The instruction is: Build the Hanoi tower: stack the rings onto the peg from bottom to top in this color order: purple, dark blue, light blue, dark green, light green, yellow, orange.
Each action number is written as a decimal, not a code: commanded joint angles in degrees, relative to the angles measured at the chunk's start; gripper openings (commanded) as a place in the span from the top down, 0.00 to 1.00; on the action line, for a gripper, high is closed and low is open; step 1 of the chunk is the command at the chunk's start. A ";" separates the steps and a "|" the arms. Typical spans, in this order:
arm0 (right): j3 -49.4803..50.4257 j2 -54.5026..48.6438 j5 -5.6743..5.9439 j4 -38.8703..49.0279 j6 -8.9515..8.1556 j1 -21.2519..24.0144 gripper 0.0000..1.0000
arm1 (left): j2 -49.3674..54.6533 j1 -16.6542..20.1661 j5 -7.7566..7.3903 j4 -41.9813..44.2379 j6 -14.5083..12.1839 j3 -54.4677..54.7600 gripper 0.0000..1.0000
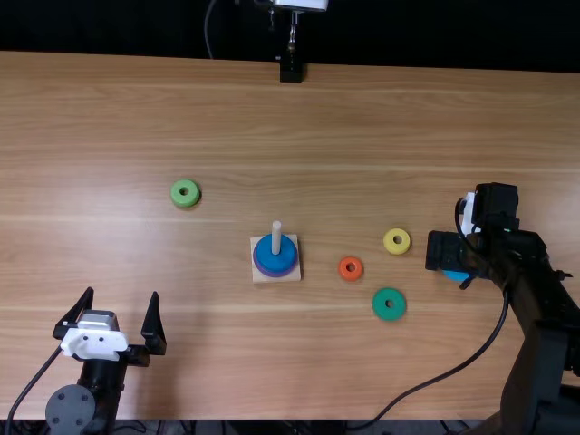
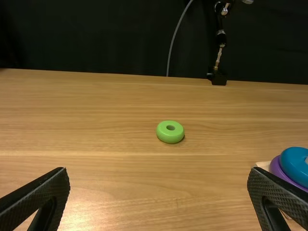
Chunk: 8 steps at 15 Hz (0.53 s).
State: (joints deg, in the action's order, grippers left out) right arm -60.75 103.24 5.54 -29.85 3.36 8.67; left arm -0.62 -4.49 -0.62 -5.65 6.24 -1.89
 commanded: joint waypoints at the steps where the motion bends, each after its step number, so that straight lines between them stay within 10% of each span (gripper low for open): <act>1: -1.04 1.17 0.37 -0.17 0.34 0.74 0.03 | 0.62 0.01 -0.12 -0.26 -0.23 1.89 0.00; 8: -0.86 1.08 -0.27 -1.75 0.97 0.65 0.94 | 0.62 0.01 -0.12 -0.26 -0.23 1.89 0.00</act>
State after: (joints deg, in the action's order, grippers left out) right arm -60.93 103.24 5.52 -31.22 3.99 8.67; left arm -0.62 -4.51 -0.62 -5.61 6.22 -1.89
